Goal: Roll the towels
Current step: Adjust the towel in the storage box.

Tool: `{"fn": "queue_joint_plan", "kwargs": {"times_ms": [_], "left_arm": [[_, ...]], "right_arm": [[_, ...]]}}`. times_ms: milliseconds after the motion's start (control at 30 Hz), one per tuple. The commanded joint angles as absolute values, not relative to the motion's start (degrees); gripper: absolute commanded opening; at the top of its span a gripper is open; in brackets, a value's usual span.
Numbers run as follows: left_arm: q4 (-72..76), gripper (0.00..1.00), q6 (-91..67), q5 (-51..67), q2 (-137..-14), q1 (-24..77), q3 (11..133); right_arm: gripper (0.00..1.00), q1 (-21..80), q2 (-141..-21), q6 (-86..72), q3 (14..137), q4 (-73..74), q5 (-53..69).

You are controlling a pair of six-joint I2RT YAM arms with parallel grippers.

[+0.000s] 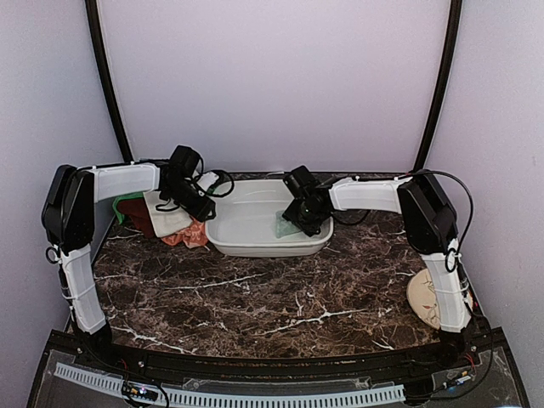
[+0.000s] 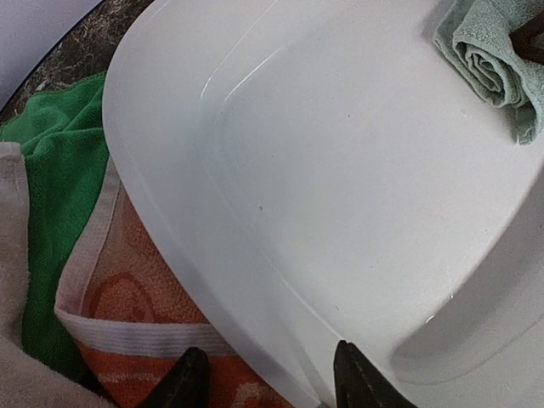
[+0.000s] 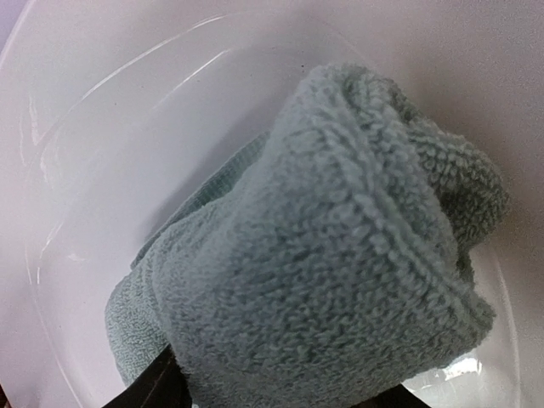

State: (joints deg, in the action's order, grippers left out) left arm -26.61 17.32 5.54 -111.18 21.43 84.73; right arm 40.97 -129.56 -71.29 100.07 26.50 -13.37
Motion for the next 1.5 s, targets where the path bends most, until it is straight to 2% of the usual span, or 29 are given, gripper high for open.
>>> {"fn": "queue_joint_plan", "kwargs": {"times_ms": [0, 200, 433, 667, 867, 1133, 1333, 1467], "left_arm": [[-26.1, 0.53, 18.3, 8.1, -111.2, 21.6, 83.2], [-25.4, 0.53, 19.1, 8.4, -111.5, 21.6, 82.6], [-24.3, 0.54, 19.6, 8.9, -111.8, 21.6, 83.3], [-25.2, 0.84, 19.7, 10.5, -110.3, 21.6, 86.4], [-28.1, 0.95, 19.8, 12.9, -106.3, 21.6, 88.7], [-31.5, 0.96, 21.1, 18.6, -101.7, 21.6, 86.9], [-30.7, 0.89, 23.0, 20.3, -101.2, 24.6, 80.5], [-28.9, 0.88, 22.6, 20.0, -102.8, 27.7, 79.2]], "right_arm": [[0.57, 39.8, -130.5, -73.8, 99.1, 23.0, -14.8], [0.57, 38.9, -132.2, -77.9, 100.1, 16.0, -15.0], [0.59, 37.9, -135.7, -78.0, 105.1, 14.9, -16.7], [0.62, 35.4, -133.6, -79.0, 99.9, 10.7, -19.1], [0.65, 33.3, -132.4, -79.2, 97.8, 9.0, -21.5], [0.67, 30.1, -130.7, -81.8, 96.4, 8.2, -26.4], [0.70, 29.5, -129.1, -81.1, 96.9, 7.5, -25.3], [0.75, 29.7, -122.8, -80.5, 89.9, 3.0, -22.3]]}}
